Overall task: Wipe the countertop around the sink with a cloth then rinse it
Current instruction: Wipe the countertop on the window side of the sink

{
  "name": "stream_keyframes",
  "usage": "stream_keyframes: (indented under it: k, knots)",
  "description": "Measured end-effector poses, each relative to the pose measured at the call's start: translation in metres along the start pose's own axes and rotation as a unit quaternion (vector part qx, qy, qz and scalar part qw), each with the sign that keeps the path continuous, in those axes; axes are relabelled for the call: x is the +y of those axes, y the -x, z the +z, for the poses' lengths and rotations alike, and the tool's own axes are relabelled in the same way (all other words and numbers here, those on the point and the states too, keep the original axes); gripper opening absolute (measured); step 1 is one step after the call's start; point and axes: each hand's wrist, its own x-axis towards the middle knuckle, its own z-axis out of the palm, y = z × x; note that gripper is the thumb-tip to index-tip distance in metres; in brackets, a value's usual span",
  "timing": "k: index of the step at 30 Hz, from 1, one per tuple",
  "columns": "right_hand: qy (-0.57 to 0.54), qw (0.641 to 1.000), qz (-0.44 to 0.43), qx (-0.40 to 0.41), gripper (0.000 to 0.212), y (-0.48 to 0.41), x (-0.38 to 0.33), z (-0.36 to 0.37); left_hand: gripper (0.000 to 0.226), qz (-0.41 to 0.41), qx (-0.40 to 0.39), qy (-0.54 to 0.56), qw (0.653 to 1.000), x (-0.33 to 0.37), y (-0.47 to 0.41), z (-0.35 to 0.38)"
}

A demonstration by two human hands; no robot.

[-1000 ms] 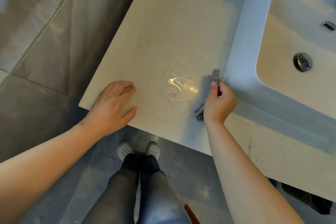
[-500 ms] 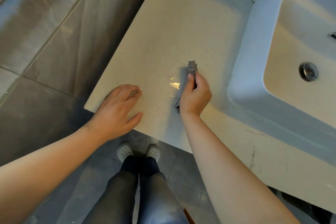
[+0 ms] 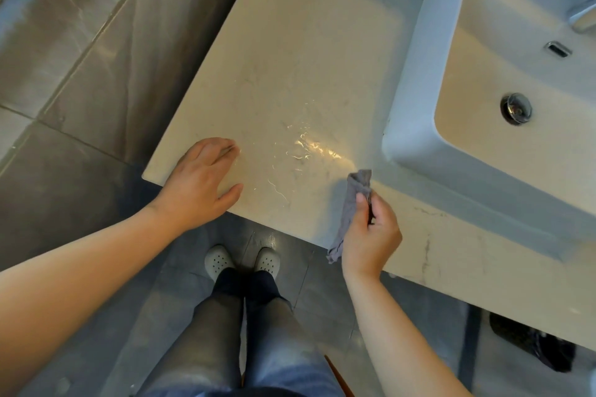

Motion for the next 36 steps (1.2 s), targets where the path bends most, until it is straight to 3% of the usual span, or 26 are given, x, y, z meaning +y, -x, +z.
stream_keyframes:
  k: [7, 17, 23, 28, 32, 36]
  knots:
    - [0.037, 0.999, 0.007, 0.020, 0.034, 0.034, 0.019, 0.031, 0.069, 0.005, 0.006, -0.009, 1.000, 0.001, 0.000, 0.000]
    - [0.005, 1.000, -0.004, 0.028, 0.017, 0.054, -0.014, 0.084, 0.065, 0.004, 0.017, 0.020, 1.000, -0.015, 0.000, -0.011]
    - [-0.009, 1.000, -0.013, -0.007, 0.018, 0.070, -0.039, 0.110, 0.065, -0.038, 0.024, 0.005, 0.999, -0.037, 0.009, -0.019]
    - [-0.085, 0.992, 0.014, -0.095, 0.012, 0.065, -0.059, 0.103, 0.071, -0.061, 0.011, 0.000, 0.998, -0.047, 0.017, -0.016]
    - [-0.112, 0.993, 0.004, -0.048, 0.013, 0.024, -0.068, 0.072, 0.073, -0.075, 0.025, 0.011, 0.997, -0.039, 0.016, -0.013]
    - [-0.061, 0.998, -0.012, 0.001, 0.010, -0.029, -0.057, 0.063, 0.072, -0.088, 0.033, 0.011, 0.995, -0.033, 0.016, -0.009]
